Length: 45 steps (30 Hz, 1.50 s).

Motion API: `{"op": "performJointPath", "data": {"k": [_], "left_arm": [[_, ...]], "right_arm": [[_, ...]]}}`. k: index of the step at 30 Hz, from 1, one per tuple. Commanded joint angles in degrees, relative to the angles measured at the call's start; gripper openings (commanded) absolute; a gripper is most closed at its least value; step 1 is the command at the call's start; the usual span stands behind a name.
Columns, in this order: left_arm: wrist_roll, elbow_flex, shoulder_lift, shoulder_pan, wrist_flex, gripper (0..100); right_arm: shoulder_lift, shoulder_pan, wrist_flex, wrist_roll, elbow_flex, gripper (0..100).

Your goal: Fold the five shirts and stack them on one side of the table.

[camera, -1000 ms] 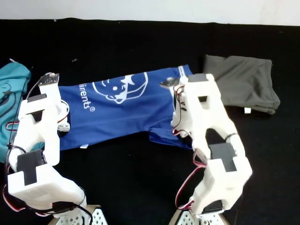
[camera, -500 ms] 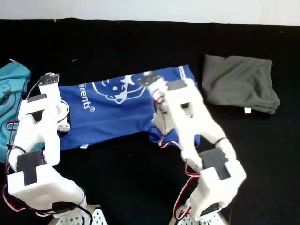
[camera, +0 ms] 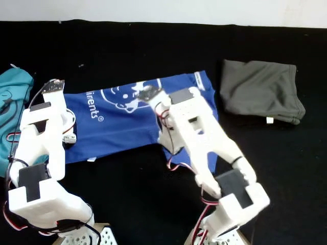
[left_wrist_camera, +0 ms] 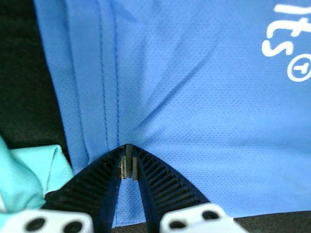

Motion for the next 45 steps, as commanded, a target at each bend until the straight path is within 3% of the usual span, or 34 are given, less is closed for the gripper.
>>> {"op": "performJointPath", "data": {"k": [1,6,9,23,27,31,39,45], "left_arm": [[0.18,0.13,-0.13,-0.48,-1.76,1],[0.18,0.13,-0.13,-0.48,-1.76,1],[0.18,0.13,-0.13,-0.48,-1.76,1],[0.18,0.13,-0.13,-0.48,-1.76,1],[0.18,0.13,-0.13,-0.48,-1.76,1],[0.18,0.13,-0.13,-0.48,-1.76,1],[0.18,0.13,-0.13,-0.48,-1.76,1],[0.18,0.13,-0.13,-0.48,-1.76,1]], "right_arm": [[-4.09,2.86,1.45,-0.26,0.4,1.2],[-1.36,-0.04,3.56,0.18,4.53,19.4],[-0.48,-2.07,0.92,5.19,6.9,25.3],[17.27,2.68,-12.53,5.71,5.67,24.9],[20.7,3.91,-12.18,5.63,1.19,20.7],[22.73,4.7,-12.09,5.63,-1.45,0.0],[19.65,7.25,-7.69,5.63,-5.76,0.6],[16.04,9.1,1.45,7.47,-20.7,0.6]]}}
